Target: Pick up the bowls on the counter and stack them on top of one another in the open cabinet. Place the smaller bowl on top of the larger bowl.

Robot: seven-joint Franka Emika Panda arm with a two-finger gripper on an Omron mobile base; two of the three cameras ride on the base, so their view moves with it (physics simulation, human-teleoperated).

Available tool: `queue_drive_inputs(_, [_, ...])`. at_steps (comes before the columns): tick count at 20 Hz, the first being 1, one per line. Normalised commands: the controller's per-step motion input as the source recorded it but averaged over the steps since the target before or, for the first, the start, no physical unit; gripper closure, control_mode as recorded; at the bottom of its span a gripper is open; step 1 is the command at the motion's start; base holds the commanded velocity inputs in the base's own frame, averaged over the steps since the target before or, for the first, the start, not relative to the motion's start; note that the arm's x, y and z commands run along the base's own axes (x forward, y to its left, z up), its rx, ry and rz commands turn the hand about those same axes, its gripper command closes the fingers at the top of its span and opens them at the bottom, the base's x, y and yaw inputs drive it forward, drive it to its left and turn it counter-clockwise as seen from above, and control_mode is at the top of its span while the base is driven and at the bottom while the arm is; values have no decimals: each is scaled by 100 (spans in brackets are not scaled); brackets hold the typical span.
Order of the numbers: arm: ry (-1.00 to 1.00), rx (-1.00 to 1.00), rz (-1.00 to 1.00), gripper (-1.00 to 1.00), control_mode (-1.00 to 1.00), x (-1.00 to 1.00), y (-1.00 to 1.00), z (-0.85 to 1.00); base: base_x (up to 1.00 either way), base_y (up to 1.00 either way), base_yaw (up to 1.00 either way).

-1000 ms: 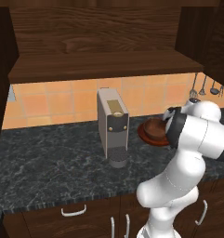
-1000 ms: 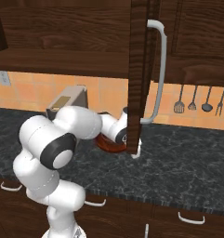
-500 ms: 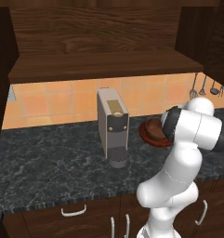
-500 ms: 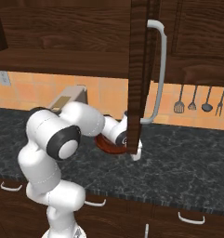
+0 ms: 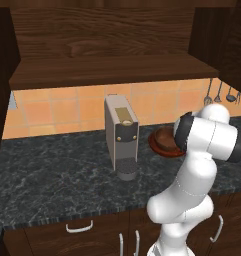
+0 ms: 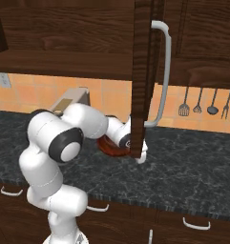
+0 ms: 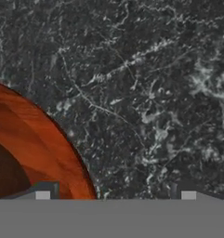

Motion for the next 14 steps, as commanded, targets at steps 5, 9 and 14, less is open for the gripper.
queue_drive_inputs(5, [-20, 3, 10, -100, -100, 0, 18, -5, 0, 0, 0])
queue_drive_inputs(9, [-4, 0, 4, -100, -100, 0, 6, -22, 0, 0, 0])
queue_drive_inputs(14, [-1, 0, 0, -100, -100, 1, 9, -16, 0, 0, 0])
